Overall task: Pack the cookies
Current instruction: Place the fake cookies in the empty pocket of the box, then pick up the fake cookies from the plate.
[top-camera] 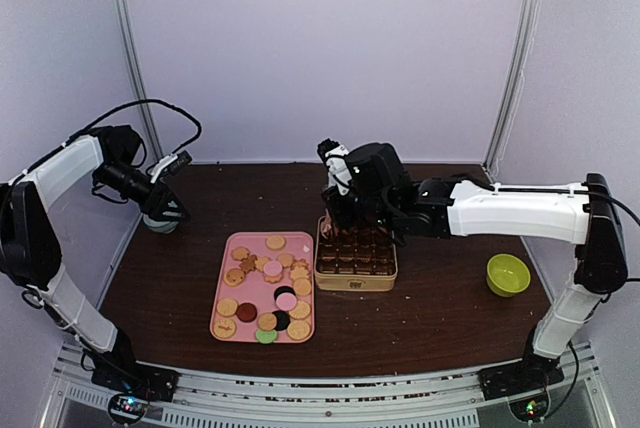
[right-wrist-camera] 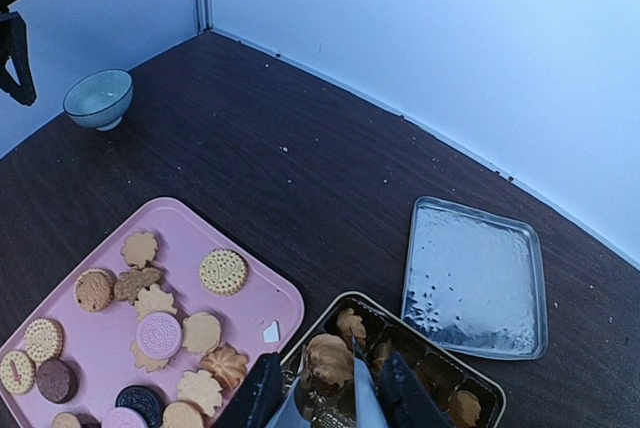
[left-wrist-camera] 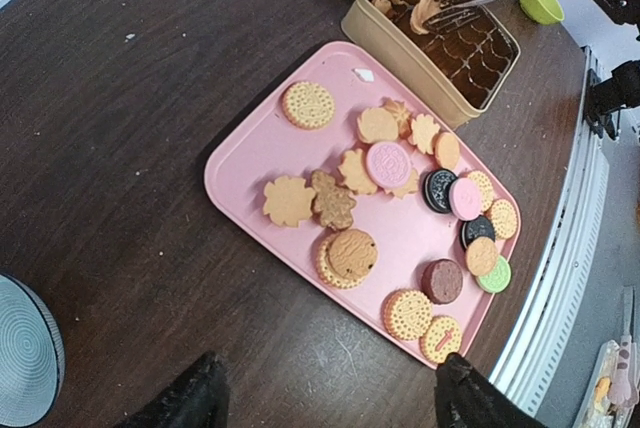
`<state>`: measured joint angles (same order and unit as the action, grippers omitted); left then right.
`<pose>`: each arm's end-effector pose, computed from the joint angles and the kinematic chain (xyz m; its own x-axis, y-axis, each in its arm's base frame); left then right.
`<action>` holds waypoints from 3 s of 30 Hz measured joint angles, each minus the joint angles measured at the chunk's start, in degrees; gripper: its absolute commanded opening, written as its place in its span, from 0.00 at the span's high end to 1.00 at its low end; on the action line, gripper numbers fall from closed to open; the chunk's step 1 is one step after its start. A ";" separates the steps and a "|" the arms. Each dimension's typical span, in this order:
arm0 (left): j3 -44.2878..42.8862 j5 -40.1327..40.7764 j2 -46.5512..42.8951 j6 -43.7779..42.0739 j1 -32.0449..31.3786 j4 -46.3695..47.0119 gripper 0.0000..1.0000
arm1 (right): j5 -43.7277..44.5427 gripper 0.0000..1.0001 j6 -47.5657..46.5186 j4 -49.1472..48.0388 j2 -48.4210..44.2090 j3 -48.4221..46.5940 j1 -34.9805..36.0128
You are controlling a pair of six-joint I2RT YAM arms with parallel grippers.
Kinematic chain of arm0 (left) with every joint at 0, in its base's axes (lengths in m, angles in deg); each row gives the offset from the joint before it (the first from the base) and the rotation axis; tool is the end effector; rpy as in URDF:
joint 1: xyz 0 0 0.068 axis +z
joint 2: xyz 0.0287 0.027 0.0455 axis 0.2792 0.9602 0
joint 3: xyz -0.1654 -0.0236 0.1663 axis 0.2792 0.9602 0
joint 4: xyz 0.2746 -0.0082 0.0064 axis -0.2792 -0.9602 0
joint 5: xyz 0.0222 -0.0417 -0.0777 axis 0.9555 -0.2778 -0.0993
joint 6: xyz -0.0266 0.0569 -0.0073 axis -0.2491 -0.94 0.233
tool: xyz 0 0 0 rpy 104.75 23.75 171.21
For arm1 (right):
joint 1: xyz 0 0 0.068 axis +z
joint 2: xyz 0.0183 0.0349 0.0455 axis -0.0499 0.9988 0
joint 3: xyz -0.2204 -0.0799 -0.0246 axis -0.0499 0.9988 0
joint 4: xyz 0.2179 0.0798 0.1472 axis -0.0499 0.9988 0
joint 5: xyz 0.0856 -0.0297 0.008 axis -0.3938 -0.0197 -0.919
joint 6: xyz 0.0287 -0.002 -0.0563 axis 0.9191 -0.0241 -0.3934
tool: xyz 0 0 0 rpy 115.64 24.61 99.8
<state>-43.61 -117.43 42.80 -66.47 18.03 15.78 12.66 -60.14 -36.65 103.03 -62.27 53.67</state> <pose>0.3090 -0.0220 0.2404 -0.7337 0.4222 -0.5324 0.6595 0.6309 -0.4085 0.2420 0.3407 0.2488 -0.3058 -0.3218 -0.8961 -0.6359 0.7695 -0.0593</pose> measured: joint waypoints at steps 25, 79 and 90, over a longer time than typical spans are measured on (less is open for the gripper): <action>-5.99 -0.37 2.29 -2.14 0.00 -6.56 0.09 | -3.80 0.63 -1.51 0.48 1.18 -0.11 -1.33; -0.44 -3.04 -1.97 -2.64 3.61 -8.20 0.12 | -9.25 0.63 1.73 4.57 22.84 -29.05 7.21; 0.11 -2.99 -1.97 -3.52 3.61 -8.15 0.12 | -10.25 0.62 1.64 6.82 29.70 -33.46 6.69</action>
<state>-43.51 -120.42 40.83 -69.99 21.64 7.62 2.41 -58.50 -29.83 132.73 -95.73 60.36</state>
